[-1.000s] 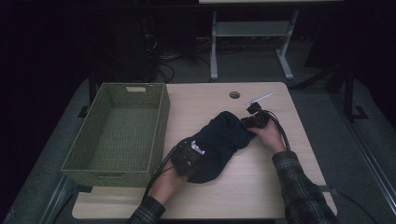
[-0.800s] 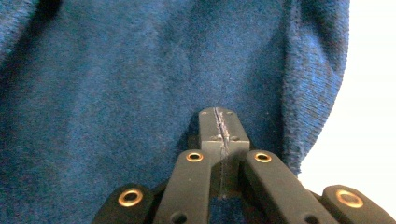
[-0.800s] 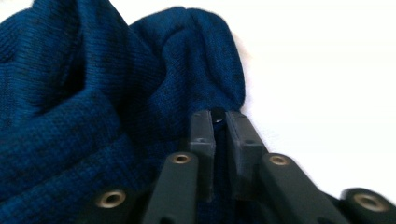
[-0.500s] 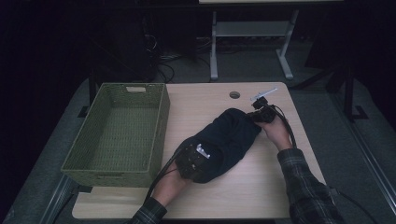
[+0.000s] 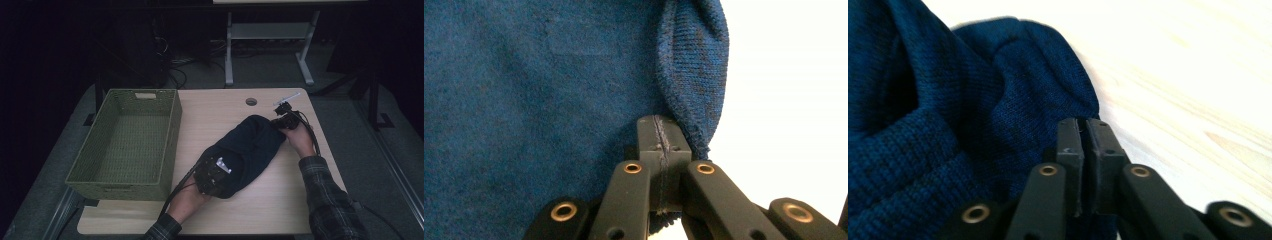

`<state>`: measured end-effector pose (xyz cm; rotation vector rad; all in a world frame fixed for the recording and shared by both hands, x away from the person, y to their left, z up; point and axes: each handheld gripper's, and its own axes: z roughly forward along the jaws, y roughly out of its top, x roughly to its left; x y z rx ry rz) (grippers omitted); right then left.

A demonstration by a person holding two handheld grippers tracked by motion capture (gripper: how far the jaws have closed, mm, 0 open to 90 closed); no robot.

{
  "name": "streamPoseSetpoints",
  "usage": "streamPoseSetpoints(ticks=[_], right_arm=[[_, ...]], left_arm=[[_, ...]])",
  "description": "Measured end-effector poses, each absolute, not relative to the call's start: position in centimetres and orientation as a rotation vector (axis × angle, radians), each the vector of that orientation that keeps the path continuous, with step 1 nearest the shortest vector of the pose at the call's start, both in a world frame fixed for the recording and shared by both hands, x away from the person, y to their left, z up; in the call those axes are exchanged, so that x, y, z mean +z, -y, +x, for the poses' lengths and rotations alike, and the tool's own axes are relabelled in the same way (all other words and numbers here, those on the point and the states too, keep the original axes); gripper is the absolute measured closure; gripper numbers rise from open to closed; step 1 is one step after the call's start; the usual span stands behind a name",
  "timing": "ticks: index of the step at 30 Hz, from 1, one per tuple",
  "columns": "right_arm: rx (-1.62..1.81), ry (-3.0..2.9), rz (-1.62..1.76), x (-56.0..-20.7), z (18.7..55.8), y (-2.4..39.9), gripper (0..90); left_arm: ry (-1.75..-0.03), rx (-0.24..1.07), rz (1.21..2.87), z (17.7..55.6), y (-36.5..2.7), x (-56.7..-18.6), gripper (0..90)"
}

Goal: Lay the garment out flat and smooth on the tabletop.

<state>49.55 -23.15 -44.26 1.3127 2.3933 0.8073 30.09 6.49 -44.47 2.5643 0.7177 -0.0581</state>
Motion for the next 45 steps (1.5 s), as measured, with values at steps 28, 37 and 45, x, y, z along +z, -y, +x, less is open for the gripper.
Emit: streamPoseSetpoints(ticks=[28,37,45], right_arm=[[1.041,-2.461,1.152,-39.9,37.4,23.2,89.6],[1.065,-2.537,1.076,-41.9,34.1,20.4,89.7],[1.075,-2.571,1.073,-43.5,32.5,19.5,89.7]], left_arm=[[-0.79,0.009,2.506,33.6,-7.7,-42.5,90.0],[-0.829,0.091,2.444,37.8,-6.5,-40.1,90.0],[-0.84,0.118,2.436,42.2,-4.5,-40.4,90.0]])
